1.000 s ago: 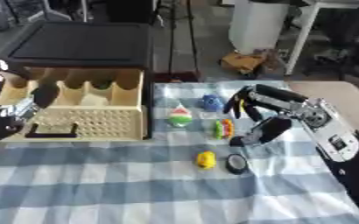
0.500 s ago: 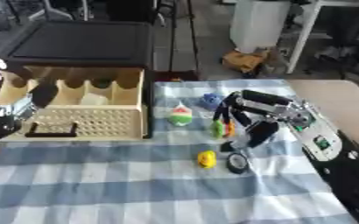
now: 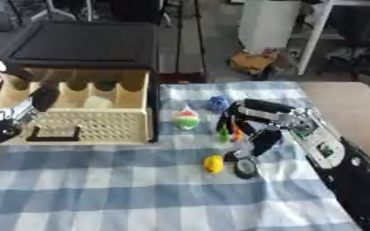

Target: Pick up objects from table and place into drawer.

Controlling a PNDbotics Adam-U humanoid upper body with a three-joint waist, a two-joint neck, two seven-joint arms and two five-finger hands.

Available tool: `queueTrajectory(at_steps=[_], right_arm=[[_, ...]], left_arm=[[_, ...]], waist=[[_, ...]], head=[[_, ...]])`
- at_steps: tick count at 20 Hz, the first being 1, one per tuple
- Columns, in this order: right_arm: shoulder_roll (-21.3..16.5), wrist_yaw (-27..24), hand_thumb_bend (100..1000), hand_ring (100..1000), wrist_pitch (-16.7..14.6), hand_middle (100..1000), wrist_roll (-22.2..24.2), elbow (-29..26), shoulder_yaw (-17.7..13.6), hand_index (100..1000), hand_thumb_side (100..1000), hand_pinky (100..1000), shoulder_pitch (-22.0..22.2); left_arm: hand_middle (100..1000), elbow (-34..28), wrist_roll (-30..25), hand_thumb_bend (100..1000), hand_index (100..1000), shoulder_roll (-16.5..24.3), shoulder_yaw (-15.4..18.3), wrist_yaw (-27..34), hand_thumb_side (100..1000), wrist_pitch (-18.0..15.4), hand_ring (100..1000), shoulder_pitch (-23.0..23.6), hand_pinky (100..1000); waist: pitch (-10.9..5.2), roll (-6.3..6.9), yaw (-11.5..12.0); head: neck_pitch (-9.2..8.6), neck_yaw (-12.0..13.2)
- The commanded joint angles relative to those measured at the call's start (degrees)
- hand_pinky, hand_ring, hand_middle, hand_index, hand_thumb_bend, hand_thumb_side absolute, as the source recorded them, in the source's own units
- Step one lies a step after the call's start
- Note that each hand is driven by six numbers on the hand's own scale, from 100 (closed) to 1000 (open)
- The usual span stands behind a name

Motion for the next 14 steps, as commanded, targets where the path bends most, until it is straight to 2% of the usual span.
queueTrajectory(at_steps=[1, 14], right_arm=[[-0.4, 0.8, 594, 272, 0.0, 462, 0.4, 0.0, -0.2, 710, 372, 206, -1.3], [1.0, 1.8, 587, 270, 0.0, 460, 1.4, 2.1, 0.1, 706, 369, 203, -1.5]], left_arm=[[100, -1.1, -0.1, 687, 668, 0.4, 0.2, 0.2, 1000, -0.2, 100, -1.0, 100], [100, -1.1, -0.4, 683, 669, 0.3, 0.1, 0.3, 1000, -0.4, 100, -1.0, 100]], waist=[[-0.55, 0.20, 0.1], [-0.48, 0.33, 0.2]], head=[[0.37, -0.2], [0.39, -0.3]])
